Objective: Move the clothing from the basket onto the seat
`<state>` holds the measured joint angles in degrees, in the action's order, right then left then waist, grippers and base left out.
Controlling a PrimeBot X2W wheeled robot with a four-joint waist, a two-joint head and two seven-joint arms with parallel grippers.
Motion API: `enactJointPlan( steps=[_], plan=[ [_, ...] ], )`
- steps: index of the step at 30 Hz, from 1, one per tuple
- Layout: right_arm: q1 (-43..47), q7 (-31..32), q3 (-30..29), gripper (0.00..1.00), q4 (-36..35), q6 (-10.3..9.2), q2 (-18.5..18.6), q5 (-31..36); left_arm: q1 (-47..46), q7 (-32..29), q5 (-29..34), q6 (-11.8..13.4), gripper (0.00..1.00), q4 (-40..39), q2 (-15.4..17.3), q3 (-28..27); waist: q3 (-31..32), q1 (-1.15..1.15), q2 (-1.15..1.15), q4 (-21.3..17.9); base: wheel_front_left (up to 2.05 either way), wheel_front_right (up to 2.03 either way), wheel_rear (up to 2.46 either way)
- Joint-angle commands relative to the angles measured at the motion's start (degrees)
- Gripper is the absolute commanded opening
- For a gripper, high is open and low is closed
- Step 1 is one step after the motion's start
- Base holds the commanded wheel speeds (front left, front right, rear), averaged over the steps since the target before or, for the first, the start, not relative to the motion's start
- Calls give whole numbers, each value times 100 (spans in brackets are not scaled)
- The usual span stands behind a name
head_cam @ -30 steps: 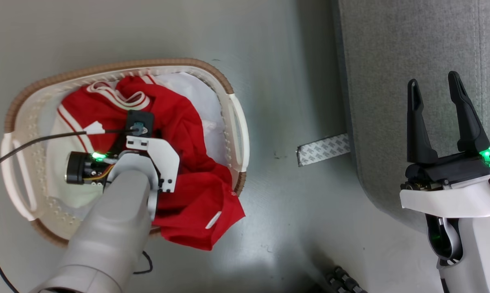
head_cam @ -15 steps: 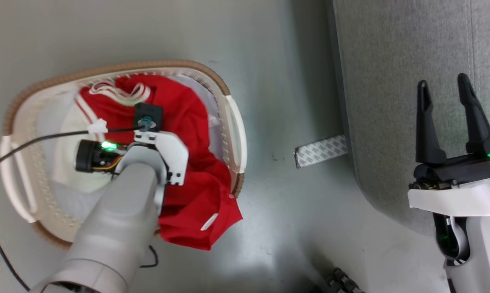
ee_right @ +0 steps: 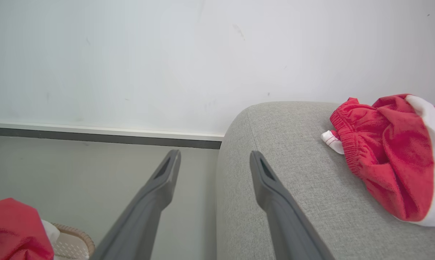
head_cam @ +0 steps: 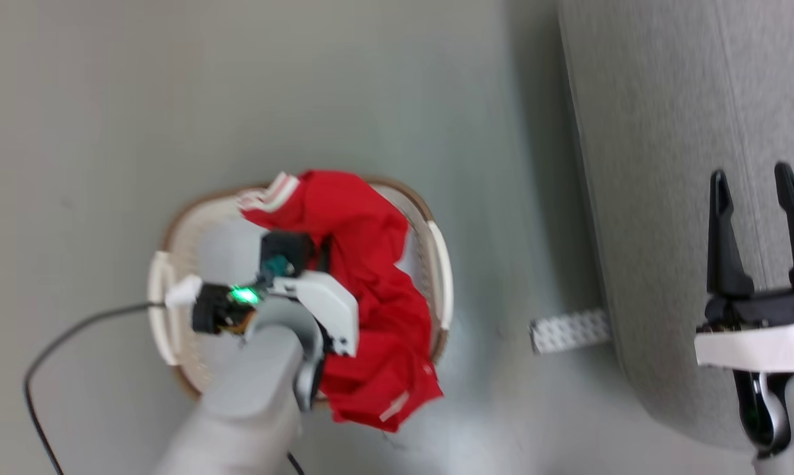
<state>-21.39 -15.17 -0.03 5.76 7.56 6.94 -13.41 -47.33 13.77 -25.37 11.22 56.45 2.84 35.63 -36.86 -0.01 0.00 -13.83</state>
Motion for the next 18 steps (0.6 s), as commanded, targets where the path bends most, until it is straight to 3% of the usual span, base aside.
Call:
enactJointPlan(
  steps=[1, 9, 18],
  plan=[
    [189, 5, -41, 100, 66, -15, 47, 45, 233, 50, -187, 74, 0, -174, 11, 141, 787, 1, 0, 556, 0, 0, 0],
    [726, 4, -258, 100, 234, -15, 85, 234, 838, 120, -860, 355, 0, -929, 14, 612, 1918, 1, 0, 1086, 0, 0, 0],
    [1367, 4, -461, 100, 391, -15, -22, 413, 1405, 140, -835, 530, 0, -1519, 134, 377, 2963, 1, 0, 1311, 0, 0, 0]
  ],
)
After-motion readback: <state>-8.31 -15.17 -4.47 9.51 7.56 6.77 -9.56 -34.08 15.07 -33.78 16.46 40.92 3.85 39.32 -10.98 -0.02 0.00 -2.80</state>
